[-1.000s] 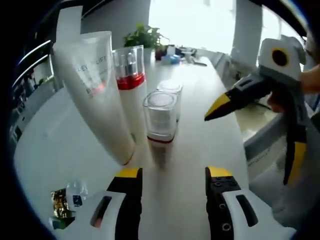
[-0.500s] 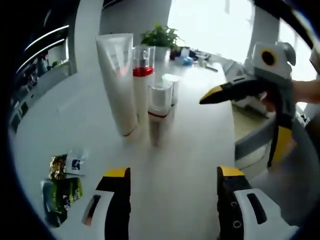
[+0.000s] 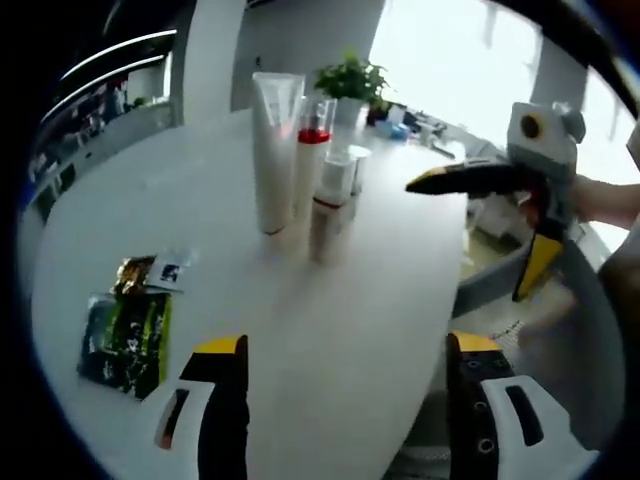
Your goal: Arrange the skincare products in the storage area until every visible bottle or jar stands upright without overlapping.
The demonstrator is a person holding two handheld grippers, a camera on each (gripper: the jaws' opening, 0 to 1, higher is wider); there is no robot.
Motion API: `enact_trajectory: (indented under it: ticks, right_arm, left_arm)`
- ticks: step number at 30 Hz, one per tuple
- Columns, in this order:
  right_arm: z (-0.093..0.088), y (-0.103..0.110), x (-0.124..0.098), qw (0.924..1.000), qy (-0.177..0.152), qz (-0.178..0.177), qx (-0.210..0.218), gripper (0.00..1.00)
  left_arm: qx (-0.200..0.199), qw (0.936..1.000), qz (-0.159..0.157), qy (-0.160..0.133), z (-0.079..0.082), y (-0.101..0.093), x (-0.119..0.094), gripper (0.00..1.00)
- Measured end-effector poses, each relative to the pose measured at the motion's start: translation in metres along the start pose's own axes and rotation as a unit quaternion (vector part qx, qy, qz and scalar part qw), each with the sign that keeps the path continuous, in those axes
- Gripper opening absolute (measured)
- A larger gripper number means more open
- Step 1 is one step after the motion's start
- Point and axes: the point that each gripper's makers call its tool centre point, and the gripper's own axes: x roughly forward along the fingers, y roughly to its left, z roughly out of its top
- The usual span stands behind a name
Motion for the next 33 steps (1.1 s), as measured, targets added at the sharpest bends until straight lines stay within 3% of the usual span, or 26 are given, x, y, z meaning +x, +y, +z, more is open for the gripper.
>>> enact_trajectory:
  ticks: [20, 33]
  right_arm:
    - [0.010, 0.012, -0.006, 0.9999, -0.009, 0.000, -0.007, 0.97]
    - [0.016, 0.023, -0.008, 0.9998, -0.017, 0.005, -0.008, 0.97]
  left_arm:
    - [-0.074, 0.9957, 0.053, -0.020, -0.038, 0.007, -0.062, 0.84]
    - [-0.094, 0.9910, 0.089, -0.033, -0.048, 0.015, -0.088, 0.84]
